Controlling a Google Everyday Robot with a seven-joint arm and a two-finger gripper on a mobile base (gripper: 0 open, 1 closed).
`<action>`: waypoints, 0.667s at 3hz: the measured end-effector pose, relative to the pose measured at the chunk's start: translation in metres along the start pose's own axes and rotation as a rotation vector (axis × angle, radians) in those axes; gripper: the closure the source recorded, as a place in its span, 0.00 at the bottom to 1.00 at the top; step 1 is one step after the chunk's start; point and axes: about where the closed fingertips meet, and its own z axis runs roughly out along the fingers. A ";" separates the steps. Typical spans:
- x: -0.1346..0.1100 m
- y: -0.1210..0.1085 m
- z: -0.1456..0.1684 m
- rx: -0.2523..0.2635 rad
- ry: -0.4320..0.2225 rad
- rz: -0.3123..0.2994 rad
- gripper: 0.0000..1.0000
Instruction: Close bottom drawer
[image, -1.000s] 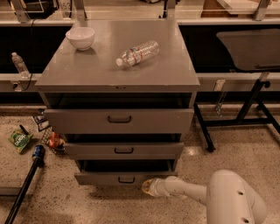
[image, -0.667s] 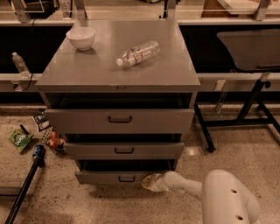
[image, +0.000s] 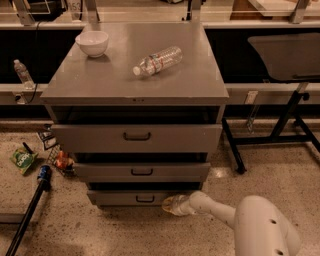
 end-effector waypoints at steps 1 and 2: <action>-0.012 0.029 -0.030 -0.073 -0.071 0.047 1.00; -0.019 0.050 -0.080 -0.099 -0.109 0.113 1.00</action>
Offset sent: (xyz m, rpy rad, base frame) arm -0.1506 -0.0515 0.0987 0.2100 0.2254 0.0122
